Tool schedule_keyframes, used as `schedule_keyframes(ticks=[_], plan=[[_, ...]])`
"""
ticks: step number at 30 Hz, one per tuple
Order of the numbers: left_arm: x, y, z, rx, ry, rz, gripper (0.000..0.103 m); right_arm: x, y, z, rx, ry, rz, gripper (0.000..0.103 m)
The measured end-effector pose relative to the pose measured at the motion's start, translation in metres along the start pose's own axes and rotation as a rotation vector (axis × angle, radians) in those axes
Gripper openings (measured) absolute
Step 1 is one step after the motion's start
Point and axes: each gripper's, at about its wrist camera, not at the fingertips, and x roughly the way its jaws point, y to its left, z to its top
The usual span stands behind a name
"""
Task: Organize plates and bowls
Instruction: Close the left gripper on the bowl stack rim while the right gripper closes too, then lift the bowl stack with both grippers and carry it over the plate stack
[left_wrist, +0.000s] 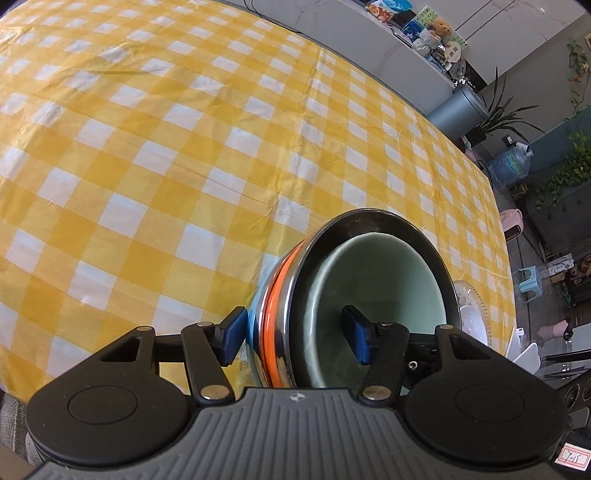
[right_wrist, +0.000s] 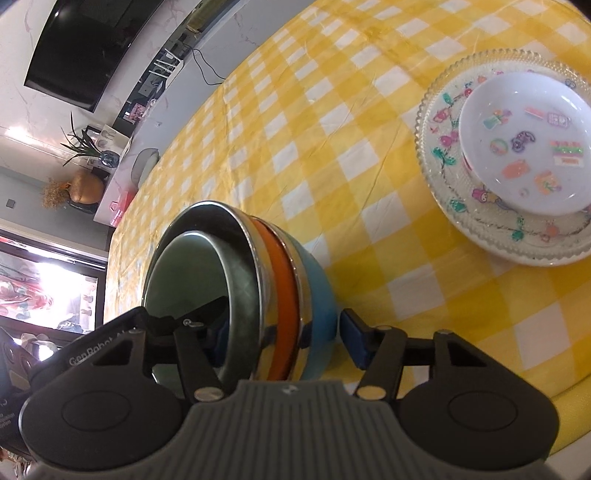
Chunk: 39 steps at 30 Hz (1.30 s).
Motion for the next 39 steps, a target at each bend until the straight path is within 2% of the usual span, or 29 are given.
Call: schedule_keyframes(ticks=[12,23,30,39], plan=[[0.002,0.000,-0.002,-0.039,-0.016,-0.002,0.068,-0.001,-0.003,-0.002,0.034,-0.016,0.008,0.055],[0.000,0.005,-0.001,-0.063,-0.008,-0.030,0.068,-0.007,-0.007,-0.004,0.081,-0.032,0.010,0.047],[-0.004,-0.004,-0.004,-0.037,-0.027,-0.023,0.068,-0.014,-0.010,-0.007,0.096,-0.036,0.005,0.043],[-0.011,-0.019,-0.009,-0.031,-0.044,-0.051,0.066,-0.030,-0.014,-0.006,0.118,-0.072,0.014,0.042]])
